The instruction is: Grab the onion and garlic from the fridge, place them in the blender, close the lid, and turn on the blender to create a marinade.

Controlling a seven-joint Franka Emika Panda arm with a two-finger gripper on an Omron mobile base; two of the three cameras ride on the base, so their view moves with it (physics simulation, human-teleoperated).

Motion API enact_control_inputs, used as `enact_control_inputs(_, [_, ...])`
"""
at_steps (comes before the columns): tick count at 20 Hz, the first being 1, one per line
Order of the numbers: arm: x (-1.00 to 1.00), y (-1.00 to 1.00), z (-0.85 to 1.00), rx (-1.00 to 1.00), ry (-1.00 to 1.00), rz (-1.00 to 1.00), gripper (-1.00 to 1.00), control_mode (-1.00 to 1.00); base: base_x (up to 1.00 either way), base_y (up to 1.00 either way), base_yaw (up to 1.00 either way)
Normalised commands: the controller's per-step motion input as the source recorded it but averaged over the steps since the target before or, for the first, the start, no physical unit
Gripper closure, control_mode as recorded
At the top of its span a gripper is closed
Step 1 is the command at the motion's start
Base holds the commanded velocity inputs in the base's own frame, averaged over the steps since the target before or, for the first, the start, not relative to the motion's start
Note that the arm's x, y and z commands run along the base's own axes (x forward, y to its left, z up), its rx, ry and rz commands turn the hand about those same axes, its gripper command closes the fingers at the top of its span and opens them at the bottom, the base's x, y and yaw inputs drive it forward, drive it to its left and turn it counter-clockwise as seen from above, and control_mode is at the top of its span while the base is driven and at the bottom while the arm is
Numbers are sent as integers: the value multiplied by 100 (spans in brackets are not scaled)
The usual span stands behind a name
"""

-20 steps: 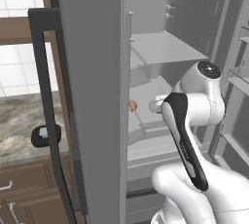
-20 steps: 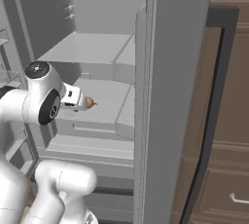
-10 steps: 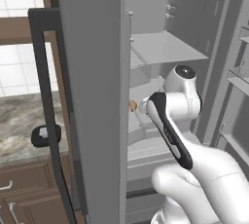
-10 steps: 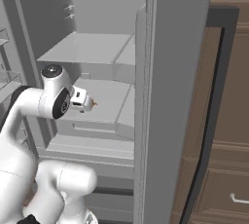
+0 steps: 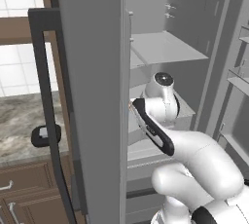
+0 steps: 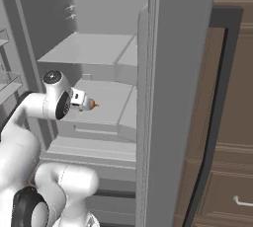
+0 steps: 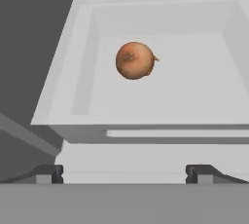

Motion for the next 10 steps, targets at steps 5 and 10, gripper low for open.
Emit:
enact_control_inputs(5, [53,3,-13,0,1,0,-100,-100,0,0,0])
enact_control_inputs(10, [44,-5,-36,0,0,0,-100,-100,0,0,0])
